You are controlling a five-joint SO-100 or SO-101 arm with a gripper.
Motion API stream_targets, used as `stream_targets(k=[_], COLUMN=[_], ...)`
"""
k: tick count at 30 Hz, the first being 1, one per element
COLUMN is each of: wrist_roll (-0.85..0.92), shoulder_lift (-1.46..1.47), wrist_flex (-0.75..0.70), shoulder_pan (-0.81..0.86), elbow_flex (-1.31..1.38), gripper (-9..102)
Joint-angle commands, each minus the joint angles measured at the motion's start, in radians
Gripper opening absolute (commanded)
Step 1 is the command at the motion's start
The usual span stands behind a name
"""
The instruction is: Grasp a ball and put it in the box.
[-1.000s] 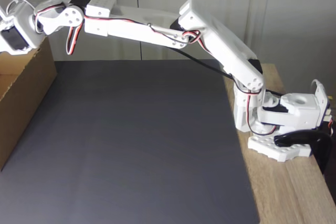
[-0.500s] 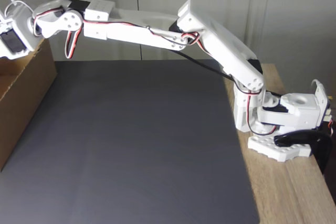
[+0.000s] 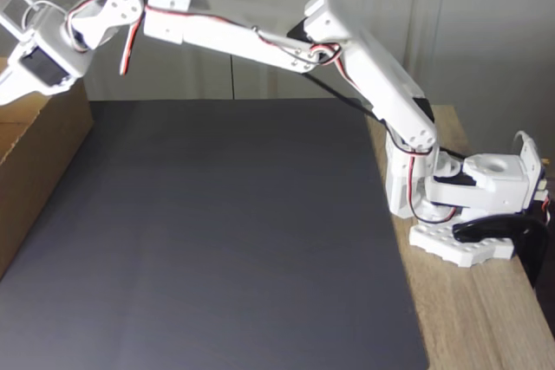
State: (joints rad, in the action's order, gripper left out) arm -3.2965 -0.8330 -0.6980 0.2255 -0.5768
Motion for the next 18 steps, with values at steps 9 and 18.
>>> stream_targets(k=[9,18], wrist_roll=[0.02,-0.002], shoulder_lift=[-0.253,-0.385], wrist_flex=[-0.241,-0.428], shoulder_pan=[-0.028,-0.041], elbow_flex=[0.041,0.038], gripper=[0,0])
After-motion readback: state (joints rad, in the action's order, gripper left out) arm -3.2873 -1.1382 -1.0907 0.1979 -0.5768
